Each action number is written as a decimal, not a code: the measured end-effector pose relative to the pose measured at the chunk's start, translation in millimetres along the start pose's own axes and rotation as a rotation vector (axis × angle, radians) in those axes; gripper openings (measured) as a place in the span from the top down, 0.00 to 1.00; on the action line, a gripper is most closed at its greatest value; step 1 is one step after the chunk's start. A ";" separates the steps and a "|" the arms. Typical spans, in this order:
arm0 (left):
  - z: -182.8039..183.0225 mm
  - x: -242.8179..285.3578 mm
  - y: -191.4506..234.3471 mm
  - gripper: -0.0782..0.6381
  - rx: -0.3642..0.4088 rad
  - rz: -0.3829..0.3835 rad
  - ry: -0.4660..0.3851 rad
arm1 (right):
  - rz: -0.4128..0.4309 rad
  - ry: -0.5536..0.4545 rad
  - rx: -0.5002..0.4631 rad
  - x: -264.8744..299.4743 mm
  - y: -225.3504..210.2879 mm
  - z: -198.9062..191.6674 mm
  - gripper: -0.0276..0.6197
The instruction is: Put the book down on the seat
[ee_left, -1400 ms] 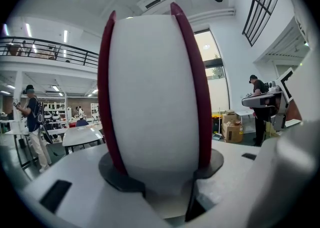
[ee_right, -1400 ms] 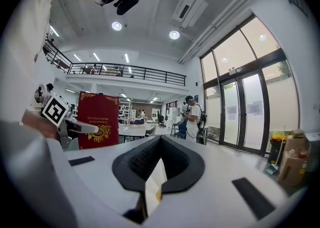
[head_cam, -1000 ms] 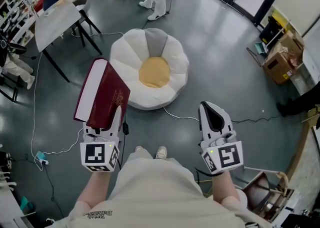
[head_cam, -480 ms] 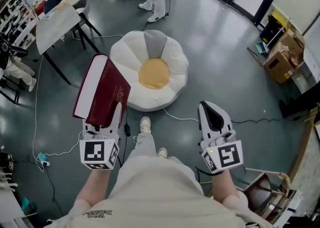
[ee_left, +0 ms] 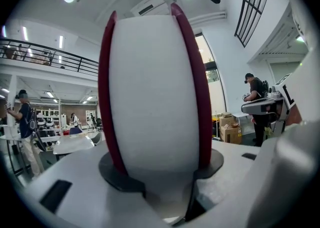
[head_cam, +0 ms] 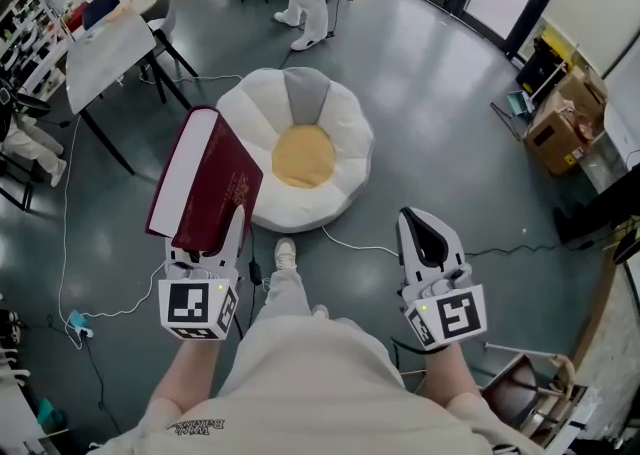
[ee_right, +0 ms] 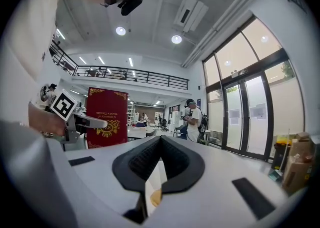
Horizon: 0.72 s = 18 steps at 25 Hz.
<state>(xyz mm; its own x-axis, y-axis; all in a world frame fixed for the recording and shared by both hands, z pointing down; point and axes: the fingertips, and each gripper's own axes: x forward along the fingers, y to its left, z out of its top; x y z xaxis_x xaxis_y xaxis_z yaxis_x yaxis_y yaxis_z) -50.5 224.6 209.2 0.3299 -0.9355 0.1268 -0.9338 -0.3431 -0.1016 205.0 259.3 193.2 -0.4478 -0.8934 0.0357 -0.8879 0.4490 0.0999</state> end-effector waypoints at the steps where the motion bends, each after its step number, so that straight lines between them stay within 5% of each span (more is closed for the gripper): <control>1: 0.2 3.2 3.0 0.57 -0.002 0.000 0.000 | 0.005 -0.001 -0.004 4.5 0.5 0.0 0.96; 18: -11.3 109.8 74.0 0.57 -0.008 -0.038 0.033 | -0.043 0.080 -0.004 131.4 -21.6 -17.7 0.96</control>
<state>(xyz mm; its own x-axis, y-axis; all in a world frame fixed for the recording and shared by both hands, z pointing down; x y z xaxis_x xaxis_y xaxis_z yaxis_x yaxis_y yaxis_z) -85.0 97.4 226.8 0.3608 -0.9183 0.1630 -0.9217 -0.3778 -0.0877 167.2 132.0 213.3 -0.3996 -0.9100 0.1103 -0.9055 0.4106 0.1074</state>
